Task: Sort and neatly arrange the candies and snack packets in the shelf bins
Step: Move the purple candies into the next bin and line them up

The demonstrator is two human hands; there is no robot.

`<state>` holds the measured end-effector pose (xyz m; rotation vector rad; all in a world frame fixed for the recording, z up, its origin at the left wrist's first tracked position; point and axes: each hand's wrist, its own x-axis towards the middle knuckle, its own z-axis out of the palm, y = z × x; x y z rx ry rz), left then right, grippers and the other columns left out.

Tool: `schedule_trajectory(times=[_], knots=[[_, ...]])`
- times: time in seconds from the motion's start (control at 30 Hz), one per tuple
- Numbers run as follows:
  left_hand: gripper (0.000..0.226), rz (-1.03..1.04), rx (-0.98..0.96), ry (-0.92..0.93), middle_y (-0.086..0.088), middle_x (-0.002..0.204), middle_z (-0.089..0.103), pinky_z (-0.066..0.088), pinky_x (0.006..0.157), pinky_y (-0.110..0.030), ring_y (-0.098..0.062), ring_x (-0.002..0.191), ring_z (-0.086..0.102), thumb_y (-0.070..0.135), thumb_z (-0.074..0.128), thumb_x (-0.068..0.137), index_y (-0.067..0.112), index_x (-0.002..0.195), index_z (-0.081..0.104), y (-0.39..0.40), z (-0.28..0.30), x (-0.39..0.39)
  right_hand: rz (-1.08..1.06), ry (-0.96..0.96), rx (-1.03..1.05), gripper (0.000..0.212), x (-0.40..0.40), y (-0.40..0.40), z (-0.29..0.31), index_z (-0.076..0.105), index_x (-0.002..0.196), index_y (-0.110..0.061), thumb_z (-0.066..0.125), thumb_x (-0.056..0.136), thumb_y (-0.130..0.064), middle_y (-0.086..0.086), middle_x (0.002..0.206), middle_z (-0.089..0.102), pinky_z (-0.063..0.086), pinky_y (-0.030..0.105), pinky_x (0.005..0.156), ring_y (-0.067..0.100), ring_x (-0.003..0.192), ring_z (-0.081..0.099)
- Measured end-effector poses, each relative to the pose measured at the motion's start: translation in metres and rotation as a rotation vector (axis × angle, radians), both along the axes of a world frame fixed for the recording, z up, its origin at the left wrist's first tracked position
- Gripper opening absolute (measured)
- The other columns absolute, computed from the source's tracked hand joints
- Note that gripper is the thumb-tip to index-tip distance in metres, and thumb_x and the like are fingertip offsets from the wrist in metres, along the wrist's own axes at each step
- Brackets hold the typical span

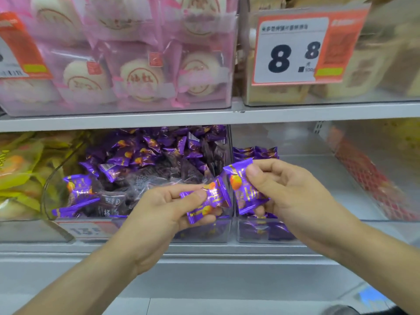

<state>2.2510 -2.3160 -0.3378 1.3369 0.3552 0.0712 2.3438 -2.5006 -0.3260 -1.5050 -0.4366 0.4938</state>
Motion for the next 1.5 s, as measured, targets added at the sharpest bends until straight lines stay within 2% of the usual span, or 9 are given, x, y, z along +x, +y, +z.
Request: schedule_trajectory(times=[0.17,0.37,0.53,0.7,0.87,1.03,1.13,1.3,1.5], knots=[[0.030,0.002,-0.022,0.000,-0.023,0.102,0.073,0.060,0.076,-0.028,-0.033,0.097,0.072,0.015,0.059,0.085,-0.002,0.107,0.071,-0.007,0.001,0.006,0.060,0.075,0.046,0.038,0.004,-0.008,0.001,0.071,0.098,-0.003,0.060,0.087,-0.038,0.009,0.079,0.070,0.048,0.025,0.054,0.021,0.064,0.051],[0.033,-0.008,-0.028,-0.001,-0.023,0.099,0.074,0.061,0.074,-0.029,-0.032,0.094,0.073,0.018,0.061,0.080,-0.001,0.106,0.072,-0.013,0.004,0.007,-0.008,0.114,-0.041,0.039,0.003,-0.015,0.010,0.064,0.080,-0.011,0.051,0.095,-0.044,0.014,0.061,0.054,0.037,0.017,0.036,0.021,0.043,0.045],[0.035,-0.003,-0.039,0.044,-0.024,0.097,0.074,0.061,0.068,-0.027,-0.032,0.091,0.073,0.018,0.066,0.075,-0.003,0.102,0.073,-0.016,0.005,0.007,-0.006,0.045,0.030,0.035,0.005,-0.013,0.006,0.068,0.091,-0.009,0.071,0.074,-0.040,0.010,0.062,0.060,0.044,0.022,0.045,0.024,0.052,0.048],[0.036,-0.006,-0.149,0.045,-0.026,0.100,0.073,0.062,0.072,-0.032,-0.037,0.094,0.072,0.019,0.051,0.096,-0.012,0.103,0.068,-0.018,0.010,0.005,0.165,0.106,0.094,0.033,0.004,-0.013,0.005,0.070,0.109,-0.006,0.067,0.080,-0.020,0.012,0.078,0.066,0.056,0.027,0.063,0.020,0.064,0.062],[0.048,-0.010,-0.197,0.025,-0.025,0.103,0.072,0.060,0.082,-0.042,-0.036,0.097,0.071,0.033,0.051,0.094,-0.010,0.107,0.066,-0.020,0.011,0.006,0.186,0.013,-0.026,0.044,0.004,-0.014,0.003,0.064,0.112,-0.008,0.075,0.071,-0.017,0.011,0.081,0.069,0.056,0.031,0.056,0.025,0.064,0.065],[0.039,-0.148,-0.001,-0.059,-0.020,0.107,0.073,0.059,0.087,-0.035,-0.031,0.101,0.070,0.026,0.061,0.086,-0.004,0.108,0.070,-0.019,0.004,0.001,0.118,-0.166,-0.128,0.037,0.003,-0.013,0.000,0.068,0.098,-0.011,0.079,0.067,-0.026,0.002,0.081,0.068,0.055,0.032,0.054,0.016,0.058,0.061],[0.034,-0.198,0.066,-0.102,-0.017,0.112,0.073,0.058,0.088,-0.036,-0.033,0.104,0.069,0.023,0.061,0.093,0.001,0.118,0.067,-0.015,-0.002,0.000,0.099,-0.263,-0.220,0.049,0.008,-0.016,-0.002,0.067,0.108,-0.023,0.083,0.065,-0.038,-0.009,0.093,0.067,0.061,0.042,0.072,0.018,0.075,0.064],[0.034,-0.147,0.341,-0.139,-0.002,0.101,0.077,0.057,0.087,-0.044,-0.017,0.089,0.074,0.030,0.060,0.083,0.021,0.115,0.067,-0.026,-0.001,0.000,0.334,-0.307,-0.214,0.052,0.008,-0.023,0.002,0.065,0.118,-0.028,0.083,0.070,-0.030,-0.001,0.108,0.071,0.060,0.044,0.080,0.022,0.090,0.068],[0.020,-0.052,0.681,-0.286,0.008,0.103,0.067,0.051,0.078,-0.016,-0.006,0.093,0.067,0.046,0.065,0.085,0.047,0.105,0.069,-0.032,-0.005,0.007,0.233,-0.390,-0.236,0.047,0.011,-0.025,0.005,0.067,0.107,-0.022,0.086,0.065,-0.031,0.000,0.094,0.073,0.059,0.049,0.074,0.024,0.082,0.069]])
